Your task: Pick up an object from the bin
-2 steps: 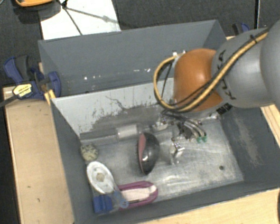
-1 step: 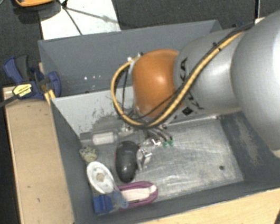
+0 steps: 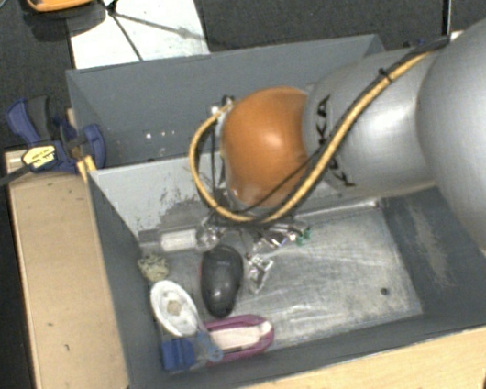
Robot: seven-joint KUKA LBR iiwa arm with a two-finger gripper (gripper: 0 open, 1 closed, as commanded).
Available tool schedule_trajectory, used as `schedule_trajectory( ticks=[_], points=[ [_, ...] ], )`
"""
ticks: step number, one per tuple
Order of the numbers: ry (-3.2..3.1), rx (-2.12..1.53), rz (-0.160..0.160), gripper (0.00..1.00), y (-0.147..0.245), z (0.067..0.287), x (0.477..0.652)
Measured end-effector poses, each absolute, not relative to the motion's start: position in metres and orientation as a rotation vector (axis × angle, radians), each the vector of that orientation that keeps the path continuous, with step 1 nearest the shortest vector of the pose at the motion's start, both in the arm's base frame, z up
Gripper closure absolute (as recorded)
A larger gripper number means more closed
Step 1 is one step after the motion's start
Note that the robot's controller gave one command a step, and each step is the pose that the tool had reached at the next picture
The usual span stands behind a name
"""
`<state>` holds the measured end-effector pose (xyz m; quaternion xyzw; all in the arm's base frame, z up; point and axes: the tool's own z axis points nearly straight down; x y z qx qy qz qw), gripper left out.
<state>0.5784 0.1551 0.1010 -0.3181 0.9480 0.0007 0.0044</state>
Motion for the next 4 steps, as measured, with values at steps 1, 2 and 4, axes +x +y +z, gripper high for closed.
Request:
schedule_trajectory(
  ticks=[1,2,4],
  points=[
    [2.7,-1.58,0.001,0.0,0.157,0.073,0.592],
    [2.706,-1.573,0.001,0.0,0.158,0.074,0.594],
    [2.717,-1.557,-0.002,1.0,0.159,0.137,0.596]
  ],
)
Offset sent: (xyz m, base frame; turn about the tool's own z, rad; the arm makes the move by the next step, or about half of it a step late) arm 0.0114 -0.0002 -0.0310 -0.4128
